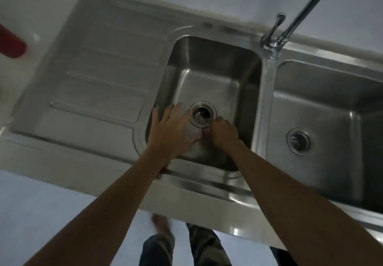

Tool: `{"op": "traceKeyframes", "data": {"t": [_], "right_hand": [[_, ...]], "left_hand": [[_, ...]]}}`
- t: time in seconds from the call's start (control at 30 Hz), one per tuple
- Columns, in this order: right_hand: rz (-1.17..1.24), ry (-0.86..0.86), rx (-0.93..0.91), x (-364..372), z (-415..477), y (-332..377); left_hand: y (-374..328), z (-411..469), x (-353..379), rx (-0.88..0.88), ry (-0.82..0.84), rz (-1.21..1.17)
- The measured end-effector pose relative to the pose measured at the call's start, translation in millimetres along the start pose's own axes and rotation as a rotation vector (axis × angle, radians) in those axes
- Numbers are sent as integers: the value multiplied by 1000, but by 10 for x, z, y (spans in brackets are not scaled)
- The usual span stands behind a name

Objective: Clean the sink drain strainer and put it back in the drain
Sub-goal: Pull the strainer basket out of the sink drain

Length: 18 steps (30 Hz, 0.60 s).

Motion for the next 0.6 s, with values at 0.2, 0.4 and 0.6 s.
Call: {"op": "traceKeyframes", "data": {"t": [0.2, 0.4, 0.6], "right_hand": [[-9, 46, 68, 204, 228, -79], [-63, 107, 96, 317, 347, -42], [-26, 18, 99, 307, 346, -29]], "left_hand": [[34, 29, 65, 10, -62, 28], [61, 29, 66, -6, -100, 27], [74, 35, 78, -11, -117, 40]]}}
Point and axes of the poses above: each hand's wrist, its own z-axis towards the middle knuckle, its own x-axis out of the palm, y = z × x, the point moved 8 cm from there along z, towards the middle knuckle, and after that the axes turned 11 degrees about -y, right-handed, at the moved point
